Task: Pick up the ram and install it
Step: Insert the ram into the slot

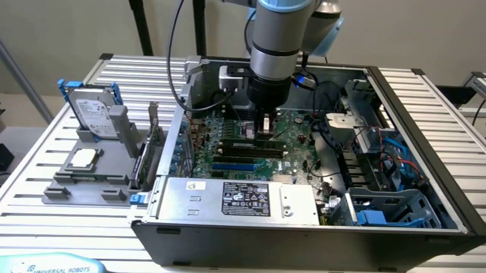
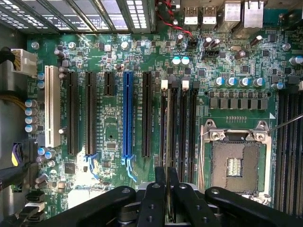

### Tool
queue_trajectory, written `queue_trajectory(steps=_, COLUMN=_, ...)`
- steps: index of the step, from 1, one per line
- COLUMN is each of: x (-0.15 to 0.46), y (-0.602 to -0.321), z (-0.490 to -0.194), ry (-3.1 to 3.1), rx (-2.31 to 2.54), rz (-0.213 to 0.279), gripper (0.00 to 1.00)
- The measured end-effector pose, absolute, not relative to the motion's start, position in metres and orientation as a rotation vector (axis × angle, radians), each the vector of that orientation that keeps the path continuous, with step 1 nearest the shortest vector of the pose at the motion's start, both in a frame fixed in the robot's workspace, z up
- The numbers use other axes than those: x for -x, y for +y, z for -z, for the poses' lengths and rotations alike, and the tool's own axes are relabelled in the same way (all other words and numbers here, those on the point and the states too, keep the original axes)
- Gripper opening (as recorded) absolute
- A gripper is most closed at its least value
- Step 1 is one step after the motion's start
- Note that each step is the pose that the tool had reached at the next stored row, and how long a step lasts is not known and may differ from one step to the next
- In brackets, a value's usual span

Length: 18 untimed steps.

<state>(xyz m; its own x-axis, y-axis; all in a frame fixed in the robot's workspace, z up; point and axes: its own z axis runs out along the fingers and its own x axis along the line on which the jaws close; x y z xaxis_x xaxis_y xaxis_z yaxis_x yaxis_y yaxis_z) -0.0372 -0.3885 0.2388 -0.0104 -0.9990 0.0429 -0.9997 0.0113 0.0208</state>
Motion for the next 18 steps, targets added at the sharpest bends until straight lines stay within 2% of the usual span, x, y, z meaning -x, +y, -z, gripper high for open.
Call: queue_trajectory(steps=18, x=0.038, y=-0.3868, z=-0.2335, ry=-2.19, rx=-2.178, rz=-0.037, gripper=0.14)
